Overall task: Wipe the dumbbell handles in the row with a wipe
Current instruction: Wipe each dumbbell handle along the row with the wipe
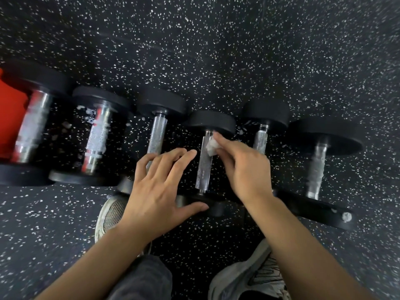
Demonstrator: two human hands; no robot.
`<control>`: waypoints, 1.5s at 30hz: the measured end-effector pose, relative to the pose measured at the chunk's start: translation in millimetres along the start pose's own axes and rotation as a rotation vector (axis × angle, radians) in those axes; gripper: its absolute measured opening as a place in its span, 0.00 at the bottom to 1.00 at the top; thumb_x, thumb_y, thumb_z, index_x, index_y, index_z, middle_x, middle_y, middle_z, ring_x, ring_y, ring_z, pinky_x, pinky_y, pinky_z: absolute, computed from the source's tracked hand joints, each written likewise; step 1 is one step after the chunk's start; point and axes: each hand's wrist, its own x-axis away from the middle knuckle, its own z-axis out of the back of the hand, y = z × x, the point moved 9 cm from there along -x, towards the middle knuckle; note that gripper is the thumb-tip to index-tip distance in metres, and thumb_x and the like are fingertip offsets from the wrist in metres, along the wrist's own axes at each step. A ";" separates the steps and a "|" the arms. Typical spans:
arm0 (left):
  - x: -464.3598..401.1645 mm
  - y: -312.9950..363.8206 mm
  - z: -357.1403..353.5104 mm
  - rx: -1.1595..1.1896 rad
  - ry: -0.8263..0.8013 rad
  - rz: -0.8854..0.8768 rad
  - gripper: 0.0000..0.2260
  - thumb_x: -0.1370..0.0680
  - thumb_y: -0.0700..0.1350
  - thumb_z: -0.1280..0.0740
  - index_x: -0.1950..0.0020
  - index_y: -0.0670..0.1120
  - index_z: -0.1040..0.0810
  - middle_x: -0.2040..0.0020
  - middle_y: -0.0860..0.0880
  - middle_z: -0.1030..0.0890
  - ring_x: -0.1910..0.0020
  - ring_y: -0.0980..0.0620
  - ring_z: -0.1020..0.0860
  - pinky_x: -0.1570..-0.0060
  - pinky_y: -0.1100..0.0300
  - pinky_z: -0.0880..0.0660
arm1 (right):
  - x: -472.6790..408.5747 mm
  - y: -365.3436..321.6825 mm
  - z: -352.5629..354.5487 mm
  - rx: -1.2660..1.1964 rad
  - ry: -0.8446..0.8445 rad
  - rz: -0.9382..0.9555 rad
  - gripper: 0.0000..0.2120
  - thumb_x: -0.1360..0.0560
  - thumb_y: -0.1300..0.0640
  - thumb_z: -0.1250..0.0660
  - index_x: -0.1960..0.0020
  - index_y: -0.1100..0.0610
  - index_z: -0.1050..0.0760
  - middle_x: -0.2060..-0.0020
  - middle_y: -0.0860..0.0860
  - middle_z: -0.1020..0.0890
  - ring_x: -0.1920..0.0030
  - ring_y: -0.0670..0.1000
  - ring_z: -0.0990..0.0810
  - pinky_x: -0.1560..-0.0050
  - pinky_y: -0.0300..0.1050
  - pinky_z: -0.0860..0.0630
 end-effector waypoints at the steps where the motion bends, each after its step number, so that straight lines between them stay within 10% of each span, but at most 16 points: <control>1: -0.2 -0.4 0.3 0.000 0.000 0.005 0.46 0.30 0.73 0.31 0.20 0.49 0.36 0.26 0.49 0.28 0.28 0.49 0.27 0.24 0.45 0.40 | -4.9 1.4 -5.3 0.040 -0.060 0.009 0.15 0.18 0.50 0.35 0.31 0.44 0.23 0.56 0.45 0.14 0.61 0.49 0.16 0.61 0.46 0.20; 11: -0.7 -2.2 0.5 -0.003 -0.004 0.033 0.48 0.32 0.74 0.30 0.20 0.49 0.36 0.26 0.49 0.28 0.29 0.48 0.26 0.25 0.44 0.39 | 33.4 -21.1 -29.6 0.067 -0.544 0.361 0.20 0.19 0.48 0.42 0.30 0.44 0.24 0.45 0.43 0.15 0.47 0.49 0.17 0.45 0.47 0.20; 17: -1.0 -1.5 2.0 -0.016 0.008 0.033 0.48 0.32 0.75 0.30 0.20 0.48 0.35 0.27 0.49 0.27 0.30 0.48 0.25 0.26 0.44 0.37 | -1.5 -13.7 -4.3 0.028 -0.184 0.153 0.17 0.17 0.46 0.38 0.29 0.45 0.25 0.58 0.43 0.17 0.61 0.46 0.19 0.60 0.45 0.20; 29: -2.9 -2.1 0.6 -0.054 -0.022 0.107 0.52 0.36 0.79 0.32 0.21 0.48 0.34 0.27 0.49 0.27 0.30 0.47 0.26 0.25 0.44 0.38 | 30.1 -25.9 -38.6 -0.001 -0.647 0.298 0.22 0.19 0.38 0.49 0.31 0.40 0.25 0.42 0.42 0.17 0.43 0.47 0.17 0.43 0.48 0.20; 36: -3.2 -2.9 0.3 -0.069 -0.030 0.117 0.53 0.36 0.80 0.33 0.21 0.48 0.33 0.27 0.48 0.26 0.31 0.47 0.25 0.25 0.45 0.37 | 4.3 -13.4 -16.3 0.105 -0.245 0.158 0.18 0.17 0.42 0.42 0.31 0.44 0.24 0.57 0.44 0.18 0.61 0.49 0.18 0.63 0.47 0.21; 45: -2.8 -2.6 0.9 -0.067 -0.038 0.116 0.52 0.35 0.79 0.33 0.20 0.49 0.34 0.27 0.49 0.26 0.30 0.47 0.26 0.25 0.45 0.38 | 35.9 -27.6 -28.2 0.021 -0.550 0.392 0.17 0.18 0.44 0.41 0.33 0.43 0.22 0.49 0.42 0.16 0.53 0.46 0.16 0.54 0.39 0.22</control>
